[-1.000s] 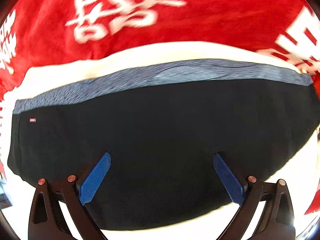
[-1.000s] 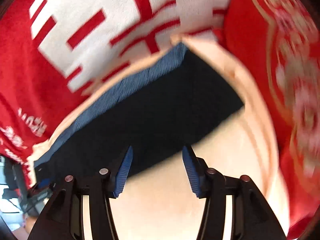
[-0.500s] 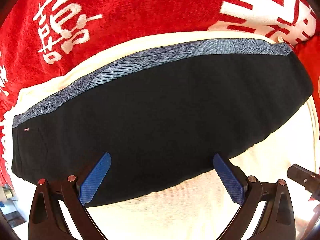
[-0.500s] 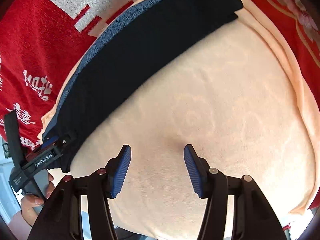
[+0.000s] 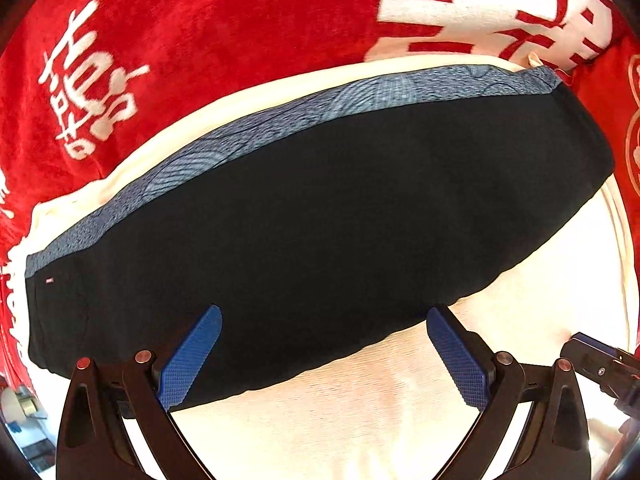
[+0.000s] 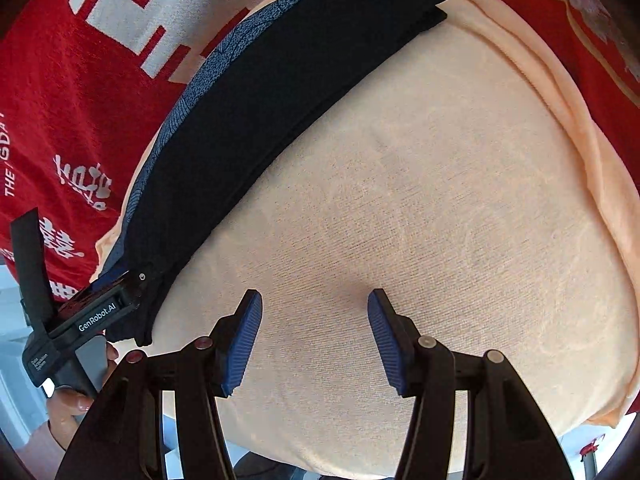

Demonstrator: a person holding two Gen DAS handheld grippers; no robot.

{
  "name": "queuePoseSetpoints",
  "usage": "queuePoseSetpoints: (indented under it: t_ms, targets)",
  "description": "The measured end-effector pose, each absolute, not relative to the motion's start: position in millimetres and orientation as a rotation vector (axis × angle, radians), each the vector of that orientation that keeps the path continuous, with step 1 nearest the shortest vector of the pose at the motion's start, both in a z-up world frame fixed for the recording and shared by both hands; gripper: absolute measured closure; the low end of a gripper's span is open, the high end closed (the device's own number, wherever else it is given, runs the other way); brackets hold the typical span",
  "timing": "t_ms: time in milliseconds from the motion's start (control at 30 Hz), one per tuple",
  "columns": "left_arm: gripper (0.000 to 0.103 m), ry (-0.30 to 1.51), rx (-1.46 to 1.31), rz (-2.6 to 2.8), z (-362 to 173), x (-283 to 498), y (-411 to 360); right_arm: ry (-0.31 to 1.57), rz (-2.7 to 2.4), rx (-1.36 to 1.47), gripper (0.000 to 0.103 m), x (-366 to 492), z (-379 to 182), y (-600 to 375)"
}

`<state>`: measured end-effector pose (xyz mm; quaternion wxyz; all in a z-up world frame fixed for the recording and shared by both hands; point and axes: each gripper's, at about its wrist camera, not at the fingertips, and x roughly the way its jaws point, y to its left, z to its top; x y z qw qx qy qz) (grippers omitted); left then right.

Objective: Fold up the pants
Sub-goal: 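Grasp the folded trouser edge again with the right gripper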

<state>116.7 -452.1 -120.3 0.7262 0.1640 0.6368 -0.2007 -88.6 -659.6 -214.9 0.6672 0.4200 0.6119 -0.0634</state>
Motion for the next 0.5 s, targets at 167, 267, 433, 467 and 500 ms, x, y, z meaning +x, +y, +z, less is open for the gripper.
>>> queuePoseSetpoints:
  t_ms: [167,267,433,467,500]
  targets:
    - [0.000,1.396,0.375,-0.456,-114,114,-475,1.358,-0.159,0.972,0.044,-89,-215,-669]
    - [0.000,1.392,0.379,-0.462,-109,112,-491,1.338,-0.169,0.979,0.044,-87,-214,-676]
    - [0.000,1.395,0.392,-0.444,-106,112,-513,1.271,-0.226,0.979,0.044,-76,-210,-696]
    - [0.000,1.398,0.394,-0.438,-113,120,-510,1.251,-0.251,0.973,0.044,-74,-208,-702]
    - [0.000,1.401,0.394,-0.439,-113,119,-514,1.229,-0.279,0.962,0.044,-71,-206,-709]
